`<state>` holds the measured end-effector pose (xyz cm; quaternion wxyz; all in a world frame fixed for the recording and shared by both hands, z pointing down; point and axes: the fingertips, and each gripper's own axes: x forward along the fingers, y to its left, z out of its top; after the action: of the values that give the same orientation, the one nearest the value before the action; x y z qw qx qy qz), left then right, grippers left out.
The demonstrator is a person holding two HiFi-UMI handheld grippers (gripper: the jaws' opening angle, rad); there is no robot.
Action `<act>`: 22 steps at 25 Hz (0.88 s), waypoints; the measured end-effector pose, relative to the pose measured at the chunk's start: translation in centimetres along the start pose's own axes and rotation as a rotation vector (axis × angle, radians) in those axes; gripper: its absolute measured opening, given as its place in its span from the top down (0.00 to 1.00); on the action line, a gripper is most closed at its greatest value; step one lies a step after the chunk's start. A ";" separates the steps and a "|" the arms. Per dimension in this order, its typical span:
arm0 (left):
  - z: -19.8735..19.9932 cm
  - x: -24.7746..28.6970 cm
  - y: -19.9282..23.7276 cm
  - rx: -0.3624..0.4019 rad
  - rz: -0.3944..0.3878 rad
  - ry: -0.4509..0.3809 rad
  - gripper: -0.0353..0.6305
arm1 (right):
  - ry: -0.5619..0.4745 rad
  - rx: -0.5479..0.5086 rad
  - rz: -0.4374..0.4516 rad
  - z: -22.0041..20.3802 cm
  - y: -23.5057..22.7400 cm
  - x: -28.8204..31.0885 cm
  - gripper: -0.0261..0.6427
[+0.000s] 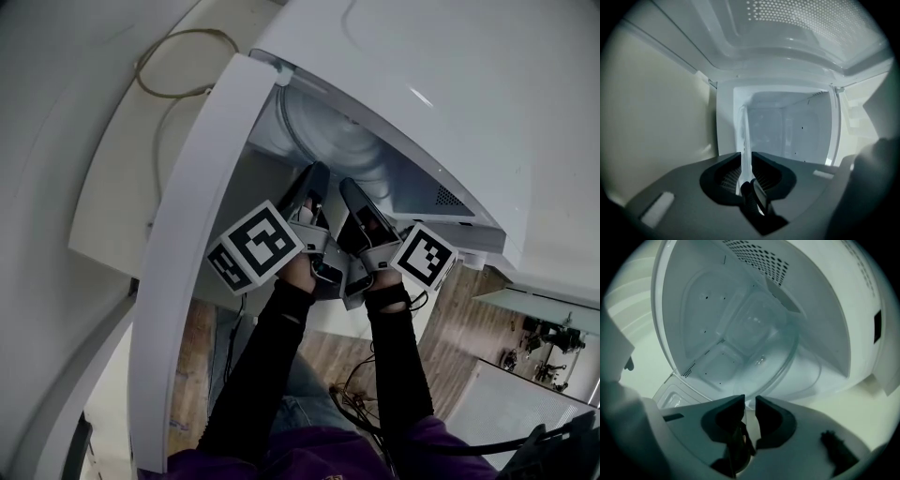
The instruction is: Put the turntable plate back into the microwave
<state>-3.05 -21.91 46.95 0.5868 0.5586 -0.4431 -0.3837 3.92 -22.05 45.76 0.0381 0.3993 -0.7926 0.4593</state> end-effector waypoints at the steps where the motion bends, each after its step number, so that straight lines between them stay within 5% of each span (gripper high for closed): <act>1: 0.0 -0.3 0.1 0.000 0.002 0.000 0.86 | 0.001 -0.003 -0.001 0.0 0.0 0.1 0.84; 9: -0.8 -0.7 1.2 0.043 0.057 0.056 0.92 | 0.037 0.047 -0.105 -0.9 -1.4 -0.2 0.85; 22: -1.3 -2.0 0.9 0.175 0.093 0.081 0.94 | 0.070 0.052 -0.117 -1.2 -1.0 -0.6 0.85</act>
<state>-2.48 -19.58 47.65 0.5707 0.6014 -0.4763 -0.2929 4.62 -20.98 46.86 0.0819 0.4295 -0.7540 0.4903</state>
